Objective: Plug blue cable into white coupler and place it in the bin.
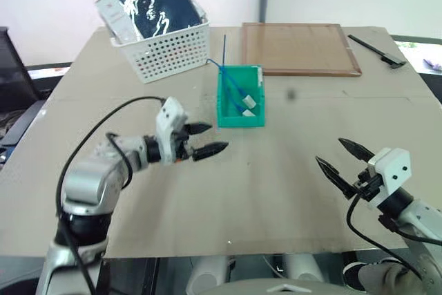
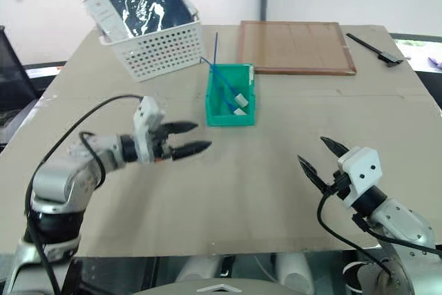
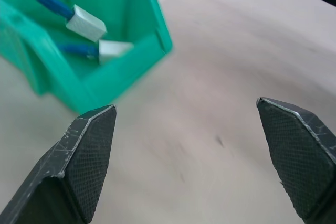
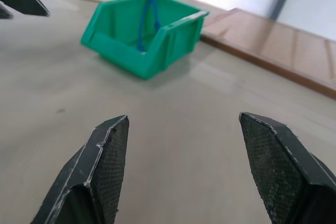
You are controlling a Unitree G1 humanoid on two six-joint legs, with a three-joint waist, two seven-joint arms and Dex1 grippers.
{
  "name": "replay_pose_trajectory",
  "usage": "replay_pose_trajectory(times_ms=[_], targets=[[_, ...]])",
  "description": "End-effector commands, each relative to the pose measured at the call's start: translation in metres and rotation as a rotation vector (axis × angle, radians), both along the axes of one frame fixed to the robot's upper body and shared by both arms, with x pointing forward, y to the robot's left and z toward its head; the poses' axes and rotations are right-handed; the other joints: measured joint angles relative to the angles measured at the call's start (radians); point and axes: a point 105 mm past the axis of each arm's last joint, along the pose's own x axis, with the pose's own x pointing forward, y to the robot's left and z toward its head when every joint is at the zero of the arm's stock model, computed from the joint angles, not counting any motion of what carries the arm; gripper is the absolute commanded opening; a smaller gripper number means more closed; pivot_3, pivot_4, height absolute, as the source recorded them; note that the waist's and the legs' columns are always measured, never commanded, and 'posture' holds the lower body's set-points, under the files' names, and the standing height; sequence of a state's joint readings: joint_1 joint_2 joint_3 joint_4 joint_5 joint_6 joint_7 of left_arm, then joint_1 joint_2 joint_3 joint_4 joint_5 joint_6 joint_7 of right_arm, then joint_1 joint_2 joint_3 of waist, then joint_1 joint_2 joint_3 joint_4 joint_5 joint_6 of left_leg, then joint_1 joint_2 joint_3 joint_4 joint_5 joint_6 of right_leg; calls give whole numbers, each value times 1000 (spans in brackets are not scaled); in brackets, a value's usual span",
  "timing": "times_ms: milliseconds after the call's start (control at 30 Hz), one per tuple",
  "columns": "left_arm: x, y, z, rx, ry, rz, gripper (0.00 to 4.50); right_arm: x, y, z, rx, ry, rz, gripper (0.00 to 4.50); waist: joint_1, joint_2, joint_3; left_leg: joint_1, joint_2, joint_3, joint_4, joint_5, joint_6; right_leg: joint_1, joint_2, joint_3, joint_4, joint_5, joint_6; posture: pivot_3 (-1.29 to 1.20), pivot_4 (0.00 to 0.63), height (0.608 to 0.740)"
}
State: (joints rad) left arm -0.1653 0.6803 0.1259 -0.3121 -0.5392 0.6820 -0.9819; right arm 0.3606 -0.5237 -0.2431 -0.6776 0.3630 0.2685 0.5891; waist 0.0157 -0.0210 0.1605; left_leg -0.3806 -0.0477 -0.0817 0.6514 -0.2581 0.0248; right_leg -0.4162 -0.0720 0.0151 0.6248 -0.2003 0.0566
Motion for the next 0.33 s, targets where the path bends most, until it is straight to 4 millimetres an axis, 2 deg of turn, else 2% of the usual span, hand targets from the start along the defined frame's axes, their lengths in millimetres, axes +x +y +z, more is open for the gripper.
replay_pose_trajectory(times_ms=[33,200,333], targets=[[-19,19,-3,40,-90,3,4379,-6,-23,0,-39,13,3,3263,0,0,0,0,0,0,0,0,0,0,0,0,0,0,0,0,150,740],[-37,51,-19,77,-60,102,4379,-13,-47,-9,-103,91,36,3263,-2,1,0,1,1,1,0,0,1,0,0,-1,0,-2,3,0,150,740],[-53,68,-28,91,-5,157,4379,-12,-64,-12,-148,135,54,3263,-4,2,0,1,2,2,0,0,1,1,0,0,0,-2,4,0,150,740]])
